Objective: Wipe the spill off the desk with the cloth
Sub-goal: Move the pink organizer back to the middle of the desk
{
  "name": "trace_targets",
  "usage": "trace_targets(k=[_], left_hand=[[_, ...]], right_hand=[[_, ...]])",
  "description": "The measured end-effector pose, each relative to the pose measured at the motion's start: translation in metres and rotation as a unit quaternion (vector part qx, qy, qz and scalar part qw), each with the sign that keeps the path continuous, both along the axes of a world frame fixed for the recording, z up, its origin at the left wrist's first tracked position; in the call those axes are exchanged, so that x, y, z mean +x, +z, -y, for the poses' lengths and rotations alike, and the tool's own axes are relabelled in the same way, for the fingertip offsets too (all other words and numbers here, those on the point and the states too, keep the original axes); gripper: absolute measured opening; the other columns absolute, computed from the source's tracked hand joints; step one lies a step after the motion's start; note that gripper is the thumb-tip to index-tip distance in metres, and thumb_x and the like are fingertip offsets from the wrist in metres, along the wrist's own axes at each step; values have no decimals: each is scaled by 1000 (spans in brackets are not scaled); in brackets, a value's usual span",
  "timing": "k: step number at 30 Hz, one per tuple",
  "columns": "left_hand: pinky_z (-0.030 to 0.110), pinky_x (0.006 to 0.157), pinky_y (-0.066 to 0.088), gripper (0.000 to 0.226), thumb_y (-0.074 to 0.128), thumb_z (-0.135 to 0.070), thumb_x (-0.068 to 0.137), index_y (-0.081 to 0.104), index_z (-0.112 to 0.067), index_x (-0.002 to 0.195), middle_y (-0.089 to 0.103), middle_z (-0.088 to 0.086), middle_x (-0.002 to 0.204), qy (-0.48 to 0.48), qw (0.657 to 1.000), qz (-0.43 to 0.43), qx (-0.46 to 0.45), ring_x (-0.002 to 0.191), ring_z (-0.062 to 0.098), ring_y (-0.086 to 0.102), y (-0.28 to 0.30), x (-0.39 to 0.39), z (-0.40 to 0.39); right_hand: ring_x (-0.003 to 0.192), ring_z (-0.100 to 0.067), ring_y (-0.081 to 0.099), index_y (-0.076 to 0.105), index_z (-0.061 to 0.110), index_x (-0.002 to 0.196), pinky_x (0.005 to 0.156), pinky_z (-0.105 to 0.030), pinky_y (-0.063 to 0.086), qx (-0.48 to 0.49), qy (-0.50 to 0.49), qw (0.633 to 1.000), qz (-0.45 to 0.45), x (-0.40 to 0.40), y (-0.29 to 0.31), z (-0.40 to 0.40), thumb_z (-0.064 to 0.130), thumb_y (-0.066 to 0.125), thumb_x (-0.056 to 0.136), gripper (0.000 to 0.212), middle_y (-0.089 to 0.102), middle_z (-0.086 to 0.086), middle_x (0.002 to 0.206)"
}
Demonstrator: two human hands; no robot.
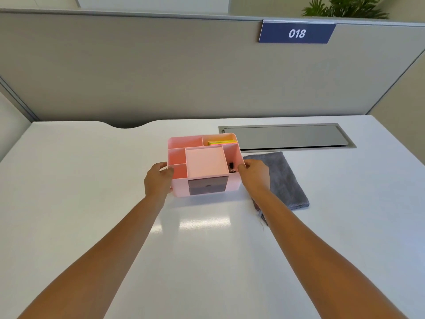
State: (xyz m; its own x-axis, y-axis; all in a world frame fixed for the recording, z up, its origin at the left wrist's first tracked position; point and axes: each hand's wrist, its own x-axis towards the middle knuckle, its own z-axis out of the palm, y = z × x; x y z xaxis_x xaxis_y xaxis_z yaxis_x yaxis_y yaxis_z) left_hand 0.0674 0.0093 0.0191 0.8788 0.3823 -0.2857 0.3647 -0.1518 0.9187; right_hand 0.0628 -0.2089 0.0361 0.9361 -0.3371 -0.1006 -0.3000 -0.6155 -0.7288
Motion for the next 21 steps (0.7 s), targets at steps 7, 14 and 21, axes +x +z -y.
trace_targets(k=[7, 14, 21], left_hand=[[50, 94, 48, 42, 52, -36, 86, 50, -25, 127, 58, 9, 127, -1, 1000, 18, -25, 111, 31, 56, -10, 5, -6], [50, 94, 48, 39, 49, -35, 88, 55, -22, 124, 62, 9, 124, -7, 999, 40, -11, 109, 32, 58, -14, 5, -3], [50, 94, 48, 41, 49, -38, 89, 54, -21, 126, 61, 9, 126, -8, 999, 39, -13, 110, 31, 57, -14, 4, -2]], right_hand=[[42, -13, 33, 46, 9, 56, 45, -20, 26, -3, 2, 1000, -8, -4, -5, 0, 14, 50, 89, 33, 40, 0, 48], [42, -11, 32, 36, 18, 47, 44, -20, 24, -23, -7, 1000, -11, -6, 0, -2, 18, 50, 92, 46, 38, 3, 47], [43, -11, 35, 38, 19, 48, 44, -20, 27, -19, -8, 1000, -16, -7, 3, -4, 17, 49, 91, 45, 40, 3, 49]])
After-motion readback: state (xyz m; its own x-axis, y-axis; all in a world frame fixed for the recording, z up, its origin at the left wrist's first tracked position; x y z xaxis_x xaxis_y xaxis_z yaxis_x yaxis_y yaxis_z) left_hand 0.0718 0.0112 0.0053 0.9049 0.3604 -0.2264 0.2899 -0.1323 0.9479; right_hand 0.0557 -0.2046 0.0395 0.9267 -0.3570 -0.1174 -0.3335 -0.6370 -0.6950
